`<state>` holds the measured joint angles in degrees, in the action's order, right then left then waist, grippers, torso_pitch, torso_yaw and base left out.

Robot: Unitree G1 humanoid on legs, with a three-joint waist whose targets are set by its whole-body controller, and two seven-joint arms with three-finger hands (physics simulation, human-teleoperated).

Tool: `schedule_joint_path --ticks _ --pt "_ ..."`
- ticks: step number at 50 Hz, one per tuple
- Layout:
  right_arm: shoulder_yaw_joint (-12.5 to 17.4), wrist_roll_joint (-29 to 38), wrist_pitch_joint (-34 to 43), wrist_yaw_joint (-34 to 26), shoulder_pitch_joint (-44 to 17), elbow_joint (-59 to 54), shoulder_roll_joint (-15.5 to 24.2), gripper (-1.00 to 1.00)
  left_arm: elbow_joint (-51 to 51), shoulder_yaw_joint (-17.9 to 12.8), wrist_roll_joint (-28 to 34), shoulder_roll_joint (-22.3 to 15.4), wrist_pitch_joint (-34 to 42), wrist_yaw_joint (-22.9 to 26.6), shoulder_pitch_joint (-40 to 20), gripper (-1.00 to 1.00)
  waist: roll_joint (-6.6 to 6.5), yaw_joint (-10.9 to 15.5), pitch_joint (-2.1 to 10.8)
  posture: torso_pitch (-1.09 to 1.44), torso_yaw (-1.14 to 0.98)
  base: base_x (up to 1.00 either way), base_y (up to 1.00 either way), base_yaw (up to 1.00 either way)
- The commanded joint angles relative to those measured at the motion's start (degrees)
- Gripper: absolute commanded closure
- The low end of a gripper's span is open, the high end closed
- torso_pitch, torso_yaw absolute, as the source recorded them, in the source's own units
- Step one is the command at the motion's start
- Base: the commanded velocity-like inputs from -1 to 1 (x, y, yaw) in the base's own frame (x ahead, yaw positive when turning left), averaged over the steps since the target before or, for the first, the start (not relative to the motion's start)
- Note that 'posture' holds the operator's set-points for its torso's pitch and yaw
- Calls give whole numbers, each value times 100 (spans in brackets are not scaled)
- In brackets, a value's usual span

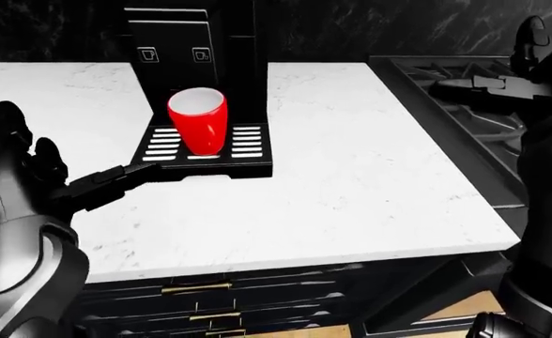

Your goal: Pick the mug from under the coffee machine dispenser and place it on the counter.

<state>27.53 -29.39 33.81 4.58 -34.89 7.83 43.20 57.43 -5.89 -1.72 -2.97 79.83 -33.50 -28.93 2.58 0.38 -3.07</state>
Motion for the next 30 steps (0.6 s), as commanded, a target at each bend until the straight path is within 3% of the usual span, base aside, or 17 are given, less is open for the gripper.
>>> schedule_joint_path --ticks 1,7,12,21,30 --pt "98 5 -155 16 -170 134 141 -100 -22 130 248 32 -217 -52 -190 -100 29 2 124 0 0 0 0 0" --pt "130 3 -198 7 -113 127 149 -100 -442 572 845 70 -362 -89 -281 -100 52 10 133 0 0 0 0 0" --pt "121 15 -196 12 -97 147 136 -100 -847 764 1287 225 -550 24 -416 -100 77 16 143 0 0 0 0 0" --pt "150 42 -215 -13 -42 157 115 -100 -1215 890 1652 740 -696 128 -653 -100 129 26 148 0 0 0 0 0" --pt "166 49 -190 -8 -11 199 99 -100 -1982 847 1500 1145 -1233 -136 -913 -100 178 37 151 0 0 0 0 0"
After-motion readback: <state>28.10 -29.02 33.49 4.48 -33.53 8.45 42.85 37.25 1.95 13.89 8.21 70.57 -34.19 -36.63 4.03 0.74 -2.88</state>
